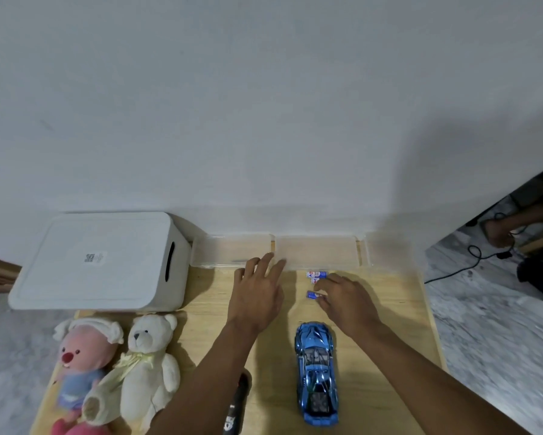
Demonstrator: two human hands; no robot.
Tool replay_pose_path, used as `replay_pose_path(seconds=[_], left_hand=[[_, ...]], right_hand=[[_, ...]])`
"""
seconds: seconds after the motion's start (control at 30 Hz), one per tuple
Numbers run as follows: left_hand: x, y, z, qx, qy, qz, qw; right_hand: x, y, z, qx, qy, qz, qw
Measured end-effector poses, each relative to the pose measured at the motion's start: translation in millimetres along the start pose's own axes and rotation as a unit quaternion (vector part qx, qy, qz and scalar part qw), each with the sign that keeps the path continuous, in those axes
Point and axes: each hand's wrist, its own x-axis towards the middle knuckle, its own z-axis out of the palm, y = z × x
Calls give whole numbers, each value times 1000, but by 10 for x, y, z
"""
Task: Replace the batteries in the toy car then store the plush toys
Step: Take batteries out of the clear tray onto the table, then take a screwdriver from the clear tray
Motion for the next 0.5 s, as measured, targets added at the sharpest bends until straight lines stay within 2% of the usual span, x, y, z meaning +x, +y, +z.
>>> replay_pose_path(seconds=[0.3, 0.37, 0.5], left_hand=[[-243, -650, -73, -88, 90, -77, 989], [-206, -820, -133, -95, 74, -113, 986], [-55, -1051, -158, -131, -19, -161, 978]], right_hand=[[-2, -313, -18, -21, 81, 41, 996], [38, -497, -52, -16, 94, 29, 995], [245, -981, -54, -2, 93, -31, 995]])
